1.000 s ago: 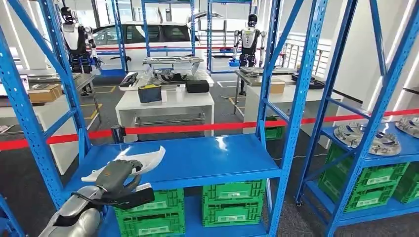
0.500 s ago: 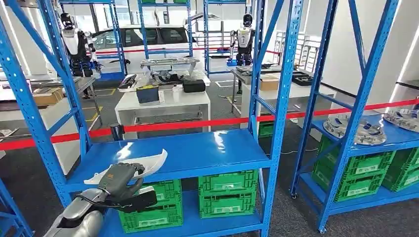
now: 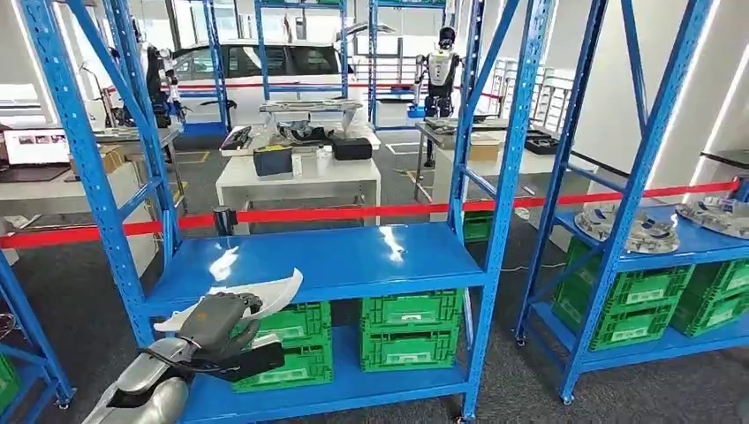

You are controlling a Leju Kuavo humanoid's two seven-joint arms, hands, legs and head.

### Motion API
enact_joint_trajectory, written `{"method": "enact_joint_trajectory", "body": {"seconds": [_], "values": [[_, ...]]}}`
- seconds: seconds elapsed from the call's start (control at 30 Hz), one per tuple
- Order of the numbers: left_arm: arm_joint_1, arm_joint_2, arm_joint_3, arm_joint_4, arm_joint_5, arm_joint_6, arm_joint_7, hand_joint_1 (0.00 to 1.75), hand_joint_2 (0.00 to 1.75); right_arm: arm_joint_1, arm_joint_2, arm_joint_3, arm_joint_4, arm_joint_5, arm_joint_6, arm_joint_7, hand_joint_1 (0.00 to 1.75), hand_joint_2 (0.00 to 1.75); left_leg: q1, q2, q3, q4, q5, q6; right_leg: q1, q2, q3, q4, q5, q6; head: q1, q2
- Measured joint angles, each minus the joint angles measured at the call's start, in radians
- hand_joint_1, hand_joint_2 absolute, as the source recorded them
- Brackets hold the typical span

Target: Take the parts from the cabinet and place them on the table.

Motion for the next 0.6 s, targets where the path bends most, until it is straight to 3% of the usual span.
{"method": "enact_joint_trajectory", "body": {"seconds": [0.03,0.13,0.2,0.23,0.3,0.33,0.37,0.43,0.47,0.5,0.53,0.57,0.6], "values": [[0.000,0.000,0.000,-0.001,0.000,0.000,-0.003,1.75,1.75,-0.002,0.000,0.000,0.000,0.000,0.000,-0.004,0.00,0.00,-0.003,0.000,-0.009,0.003,0.006,-0.007,0.003,0.002,0.051,-0.082,-0.041,-0.005,0.000,0.000],[-0.002,-0.003,0.000,0.003,0.000,0.003,-0.008,1.75,1.75,0.001,0.000,-0.001,0.000,-0.001,0.000,-0.009,0.00,0.00,0.000,0.002,-0.009,-0.002,0.029,-0.023,0.010,0.004,0.045,-0.092,-0.030,-0.022,-0.002,0.000],[-0.002,-0.001,0.000,0.007,0.000,0.003,-0.008,1.75,1.75,0.001,0.002,-0.003,0.000,0.000,-0.001,-0.012,0.00,0.00,0.001,0.000,-0.018,0.003,0.028,-0.036,0.002,-0.001,0.034,-0.102,-0.005,-0.038,-0.002,0.000],[-0.002,-0.001,0.000,0.008,0.000,0.003,-0.010,1.75,1.75,0.000,0.002,-0.003,0.000,0.000,-0.001,-0.013,0.00,0.00,0.002,-0.002,-0.033,0.029,-0.016,-0.041,0.004,-0.002,0.025,-0.103,0.004,-0.043,-0.002,0.000],[-0.003,-0.001,0.000,0.013,0.001,0.006,-0.011,1.75,1.75,0.000,0.002,-0.005,0.000,-0.001,-0.001,-0.018,0.00,0.00,0.005,-0.003,-0.069,0.161,-0.129,-0.049,0.004,-0.003,0.000,-0.102,0.024,-0.049,-0.004,0.000],[-0.002,-0.001,0.000,0.015,0.001,0.006,-0.012,1.75,1.75,0.001,0.002,-0.005,0.000,-0.001,0.000,-0.021,0.00,0.00,0.005,-0.003,-0.084,0.230,-0.168,-0.053,0.004,-0.003,-0.015,-0.102,0.035,-0.050,-0.003,0.000],[-0.002,-0.001,0.000,0.019,0.002,0.006,-0.012,1.75,1.75,0.001,0.002,-0.005,0.000,-0.001,-0.001,-0.024,0.00,0.00,0.006,-0.003,-0.089,0.281,-0.181,-0.055,0.004,-0.003,-0.031,-0.101,0.047,-0.049,-0.004,0.000],[-0.002,-0.001,0.000,0.025,0.002,0.007,-0.012,1.75,1.75,0.001,0.003,-0.006,0.000,-0.001,-0.001,-0.027,0.00,0.00,0.007,-0.003,-0.046,0.264,-0.131,-0.054,0.004,-0.004,-0.063,-0.099,0.070,-0.047,-0.004,0.000],[-0.002,-0.002,0.000,0.027,0.002,0.008,-0.015,1.75,1.75,0.001,0.005,-0.006,0.000,-0.001,-0.001,-0.027,0.00,0.00,0.007,-0.003,0.004,0.202,-0.097,-0.050,0.004,-0.003,-0.079,-0.098,0.082,-0.044,-0.003,0.000],[-0.002,-0.003,0.000,0.027,0.002,0.009,-0.016,1.75,1.75,0.001,0.006,-0.006,0.000,-0.002,-0.001,-0.026,0.00,0.00,0.006,-0.002,0.068,0.120,-0.085,-0.046,0.004,-0.003,-0.090,-0.096,0.092,-0.041,-0.003,0.000],[-0.005,-0.006,0.000,0.027,0.002,0.011,-0.018,1.75,1.75,0.001,0.008,-0.007,0.000,-0.002,-0.001,-0.026,0.00,0.00,0.005,-0.002,0.123,0.039,-0.119,-0.040,0.005,-0.003,-0.098,-0.094,0.100,-0.037,-0.003,0.000],[-0.007,-0.012,0.000,0.027,0.002,0.013,-0.020,1.75,1.75,0.002,0.008,-0.008,0.000,-0.003,-0.001,-0.026,0.00,0.00,-0.002,-0.003,0.155,-0.016,-0.135,-0.035,0.007,-0.005,-0.104,-0.092,0.107,-0.030,-0.003,0.000],[-0.008,-0.013,0.000,0.029,0.002,0.018,-0.023,1.75,1.75,0.001,0.008,-0.008,0.000,-0.003,-0.001,-0.027,0.00,0.00,-0.004,-0.004,0.141,-0.013,-0.128,-0.028,0.006,-0.006,-0.103,-0.096,0.119,-0.023,-0.003,0.000]]}}
